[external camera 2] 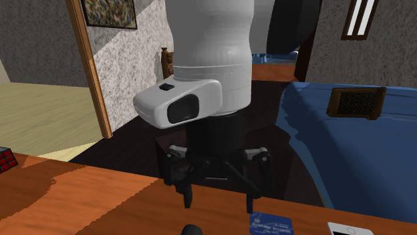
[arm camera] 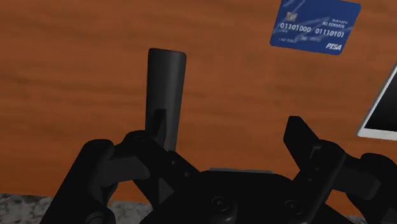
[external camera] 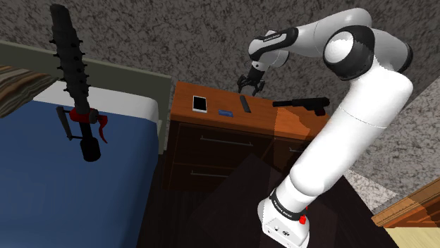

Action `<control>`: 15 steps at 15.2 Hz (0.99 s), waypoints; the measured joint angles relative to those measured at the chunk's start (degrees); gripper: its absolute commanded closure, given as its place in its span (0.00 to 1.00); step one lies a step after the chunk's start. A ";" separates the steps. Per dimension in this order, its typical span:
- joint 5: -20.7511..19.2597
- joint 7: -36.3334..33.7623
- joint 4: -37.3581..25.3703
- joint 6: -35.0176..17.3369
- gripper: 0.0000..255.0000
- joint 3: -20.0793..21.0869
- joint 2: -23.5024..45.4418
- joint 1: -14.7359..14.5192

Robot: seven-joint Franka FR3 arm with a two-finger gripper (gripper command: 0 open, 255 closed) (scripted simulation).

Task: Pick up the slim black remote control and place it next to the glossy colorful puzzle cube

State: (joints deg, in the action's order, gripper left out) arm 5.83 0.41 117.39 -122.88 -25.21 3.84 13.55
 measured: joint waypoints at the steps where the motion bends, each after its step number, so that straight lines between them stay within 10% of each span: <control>1: 1.11 0.31 -0.76 -0.27 0.00 -0.43 1.55 0.61; 15: 11.68 4.35 -7.59 -4.69 0.00 -0.86 17.30 6.57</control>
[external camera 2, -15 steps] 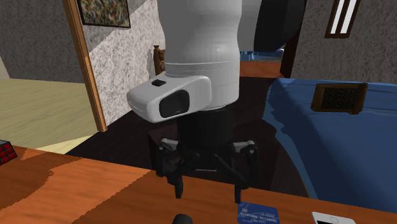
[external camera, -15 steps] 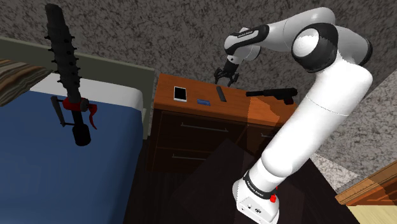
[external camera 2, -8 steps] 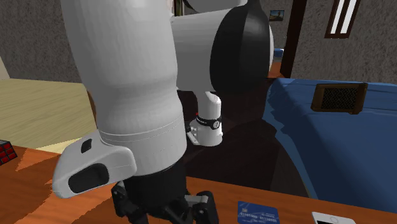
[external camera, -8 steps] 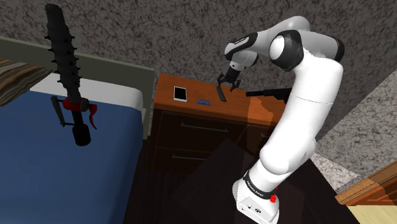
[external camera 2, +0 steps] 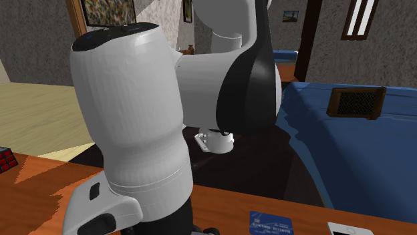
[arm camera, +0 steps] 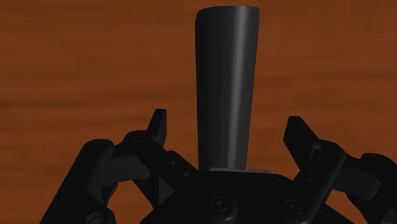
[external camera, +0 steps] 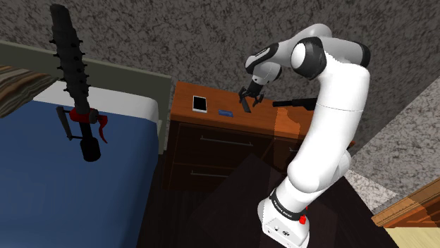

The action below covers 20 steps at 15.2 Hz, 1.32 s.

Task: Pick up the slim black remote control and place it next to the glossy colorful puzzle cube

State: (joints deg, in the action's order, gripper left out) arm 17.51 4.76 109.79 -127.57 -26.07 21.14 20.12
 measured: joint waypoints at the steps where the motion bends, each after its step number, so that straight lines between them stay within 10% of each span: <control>1: 0.08 0.05 0.15 -0.22 0.00 0.04 0.07 0.00; 6: 0.20 0.14 0.23 -0.45 0.00 0.09 0.21 0.04; 7: 0.20 0.14 0.23 -0.45 1.00 0.09 0.21 0.04; 20: -0.50 -0.35 -0.22 0.82 1.00 -0.26 -0.78 -0.16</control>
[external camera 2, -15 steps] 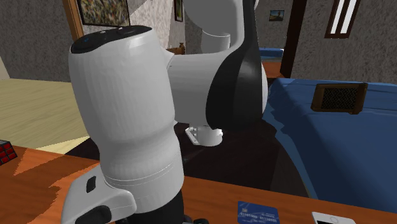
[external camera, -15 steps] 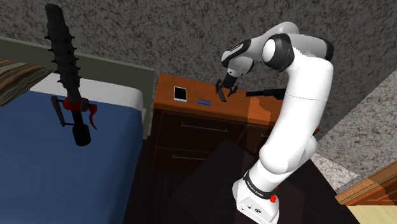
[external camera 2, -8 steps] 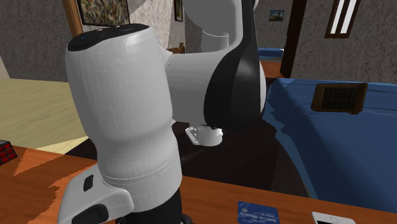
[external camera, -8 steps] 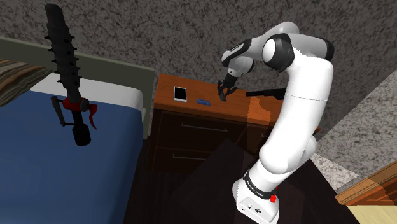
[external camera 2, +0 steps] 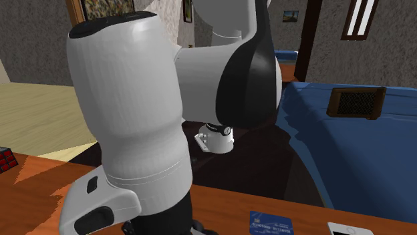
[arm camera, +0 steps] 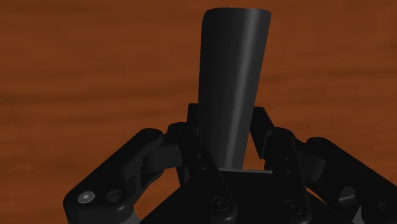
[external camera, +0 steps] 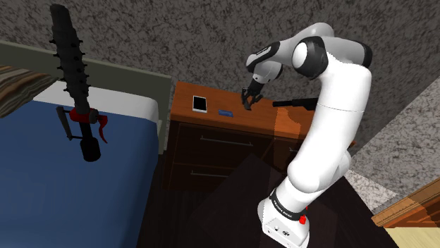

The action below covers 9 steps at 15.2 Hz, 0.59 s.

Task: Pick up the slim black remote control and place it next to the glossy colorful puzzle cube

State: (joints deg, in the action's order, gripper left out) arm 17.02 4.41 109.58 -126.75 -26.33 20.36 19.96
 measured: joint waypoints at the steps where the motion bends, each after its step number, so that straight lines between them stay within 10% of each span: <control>1: -0.29 -0.25 -0.23 0.57 1.00 -0.11 -0.38 -0.11; 9: -2.44 -2.01 -2.33 5.21 1.00 -0.93 -3.35 -0.76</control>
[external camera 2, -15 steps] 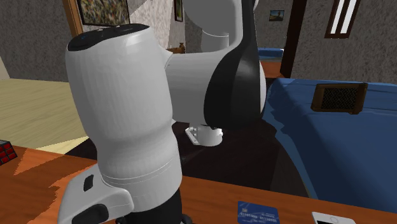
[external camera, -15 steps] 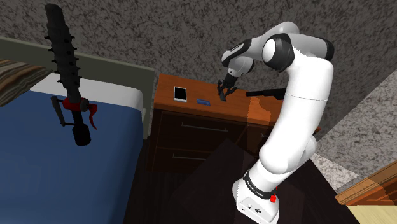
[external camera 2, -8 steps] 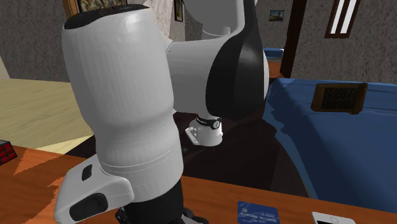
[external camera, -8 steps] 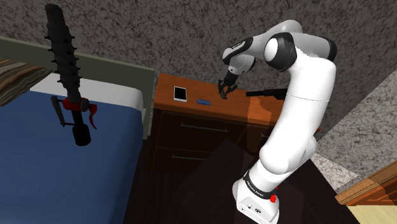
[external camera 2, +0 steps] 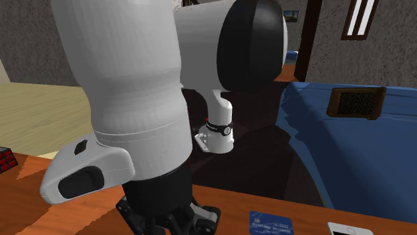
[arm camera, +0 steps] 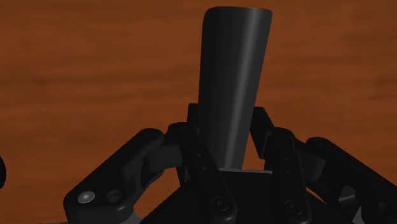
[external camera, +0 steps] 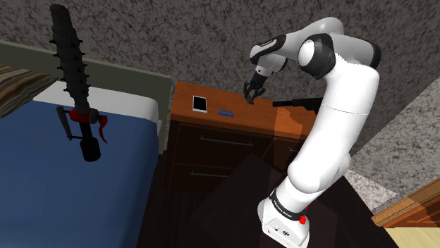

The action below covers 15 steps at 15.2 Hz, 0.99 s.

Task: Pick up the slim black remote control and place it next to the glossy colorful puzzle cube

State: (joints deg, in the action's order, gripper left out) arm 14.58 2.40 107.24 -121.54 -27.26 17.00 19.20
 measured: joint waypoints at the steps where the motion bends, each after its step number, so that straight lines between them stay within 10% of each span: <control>1: -0.33 -0.14 -0.22 0.69 1.00 -0.15 -0.53 -0.03; 15: -2.85 -0.76 -5.75 9.42 1.00 -1.54 -4.10 0.54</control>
State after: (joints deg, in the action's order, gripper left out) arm 11.73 1.64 101.50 -112.12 -28.80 12.91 19.74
